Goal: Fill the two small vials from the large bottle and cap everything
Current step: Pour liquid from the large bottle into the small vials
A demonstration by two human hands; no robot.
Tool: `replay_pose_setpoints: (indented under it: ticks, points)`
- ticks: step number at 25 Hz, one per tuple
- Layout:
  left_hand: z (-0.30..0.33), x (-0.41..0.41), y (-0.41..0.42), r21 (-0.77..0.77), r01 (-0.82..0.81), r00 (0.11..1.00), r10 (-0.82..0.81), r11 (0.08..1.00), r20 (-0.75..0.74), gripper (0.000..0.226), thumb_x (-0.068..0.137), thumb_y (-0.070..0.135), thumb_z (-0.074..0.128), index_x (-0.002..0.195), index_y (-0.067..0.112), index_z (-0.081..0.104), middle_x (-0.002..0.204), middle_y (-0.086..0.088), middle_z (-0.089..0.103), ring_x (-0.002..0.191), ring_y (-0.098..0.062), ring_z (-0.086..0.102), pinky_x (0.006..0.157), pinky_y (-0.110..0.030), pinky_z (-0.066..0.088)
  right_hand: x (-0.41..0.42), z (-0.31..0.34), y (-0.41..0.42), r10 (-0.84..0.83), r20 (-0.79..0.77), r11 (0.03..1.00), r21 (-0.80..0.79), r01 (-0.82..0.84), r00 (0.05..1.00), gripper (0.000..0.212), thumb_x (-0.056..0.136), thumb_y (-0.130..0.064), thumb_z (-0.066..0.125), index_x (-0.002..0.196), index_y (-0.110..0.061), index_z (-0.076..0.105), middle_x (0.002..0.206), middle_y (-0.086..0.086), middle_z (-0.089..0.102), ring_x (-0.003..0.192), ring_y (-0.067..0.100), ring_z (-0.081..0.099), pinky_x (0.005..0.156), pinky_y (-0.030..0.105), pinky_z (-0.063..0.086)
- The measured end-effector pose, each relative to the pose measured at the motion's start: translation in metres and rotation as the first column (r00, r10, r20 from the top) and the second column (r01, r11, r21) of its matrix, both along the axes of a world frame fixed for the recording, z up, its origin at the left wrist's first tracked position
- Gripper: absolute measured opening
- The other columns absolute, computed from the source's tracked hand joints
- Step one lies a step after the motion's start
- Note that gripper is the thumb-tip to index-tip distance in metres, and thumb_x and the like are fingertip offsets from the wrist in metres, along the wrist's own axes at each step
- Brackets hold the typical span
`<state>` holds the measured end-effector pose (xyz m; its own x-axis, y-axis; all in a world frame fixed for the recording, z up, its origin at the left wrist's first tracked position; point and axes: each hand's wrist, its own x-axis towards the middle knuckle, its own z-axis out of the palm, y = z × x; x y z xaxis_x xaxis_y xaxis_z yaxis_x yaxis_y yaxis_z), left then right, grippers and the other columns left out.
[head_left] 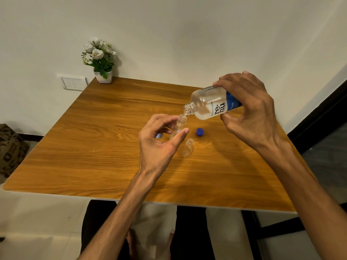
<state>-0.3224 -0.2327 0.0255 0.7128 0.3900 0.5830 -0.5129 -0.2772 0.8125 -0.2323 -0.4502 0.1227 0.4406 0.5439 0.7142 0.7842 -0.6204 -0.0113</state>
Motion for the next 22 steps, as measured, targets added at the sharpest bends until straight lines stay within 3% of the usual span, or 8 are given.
replay_pose_setpoints:
  ticks: [10, 22]
  points:
    - [-0.0035, 0.0005, 0.0011, 0.012, -0.009, 1.000, 0.010, 1.000, -0.010, 0.036, 0.078, 0.010, 0.092, 0.110, 0.009, 0.076, 0.104, -0.003, 0.071, 0.090, -0.016, 0.069, 0.075, -0.026, 0.059, 0.0001, 0.0016, -0.0001, -0.002, 0.008, 1.000, -0.015, 0.002, 1.000, 0.062, 0.078, -0.005, 0.075, 0.139, -0.007, 0.064, 0.141, 0.014, 0.065, 0.137, 0.030, 0.056, 0.124, 0.049, 0.035]
    - [-0.0029, -0.0018, 0.0008, 0.029, -0.012, 1.000, 0.012, 1.000, -0.020, 0.037, 0.078, 0.013, 0.092, 0.111, 0.015, 0.075, 0.106, -0.002, 0.072, 0.091, -0.016, 0.070, 0.077, -0.027, 0.060, -0.0007, 0.0022, 0.0002, 0.000, 0.016, 1.000, -0.018, 0.000, 1.000, 0.059, 0.079, -0.007, 0.073, 0.138, -0.006, 0.065, 0.140, 0.014, 0.065, 0.136, 0.032, 0.056, 0.124, 0.048, 0.036]
